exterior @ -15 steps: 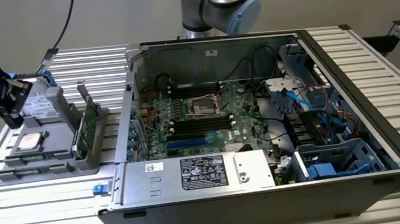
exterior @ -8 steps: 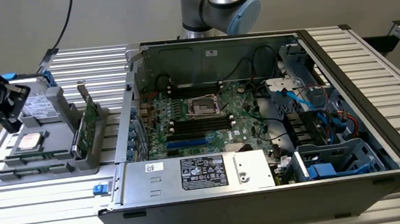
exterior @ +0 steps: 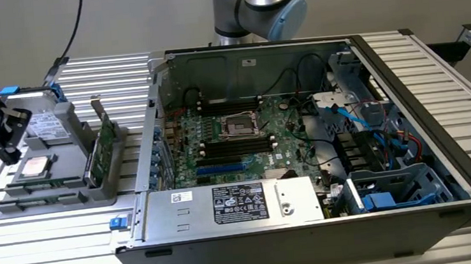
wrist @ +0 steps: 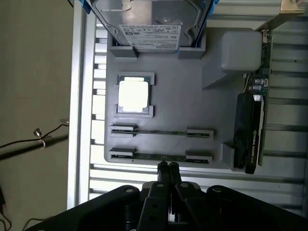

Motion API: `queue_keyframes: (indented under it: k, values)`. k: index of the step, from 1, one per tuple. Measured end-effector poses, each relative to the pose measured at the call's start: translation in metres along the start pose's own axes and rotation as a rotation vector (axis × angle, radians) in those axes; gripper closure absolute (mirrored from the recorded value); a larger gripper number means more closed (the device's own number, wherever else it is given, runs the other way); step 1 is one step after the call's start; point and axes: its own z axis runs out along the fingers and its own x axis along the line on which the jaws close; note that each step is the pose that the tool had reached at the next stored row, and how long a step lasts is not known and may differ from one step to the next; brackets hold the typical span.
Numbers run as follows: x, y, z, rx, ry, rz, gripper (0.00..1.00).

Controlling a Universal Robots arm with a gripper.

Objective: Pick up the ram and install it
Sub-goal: 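Reach for the ram, then pick up the ram and move it above insertion slot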

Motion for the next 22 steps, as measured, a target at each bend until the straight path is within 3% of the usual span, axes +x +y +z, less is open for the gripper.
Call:
queue_keyframes:
  k: [18,22]
  values:
    - [0.0010,0.0000,0.0008,-0.0003,-0.0011,-0.009,0.90]
    - [0.0010,0.0001,0.0009,0.0037,0.0019,-0.075,0.90]
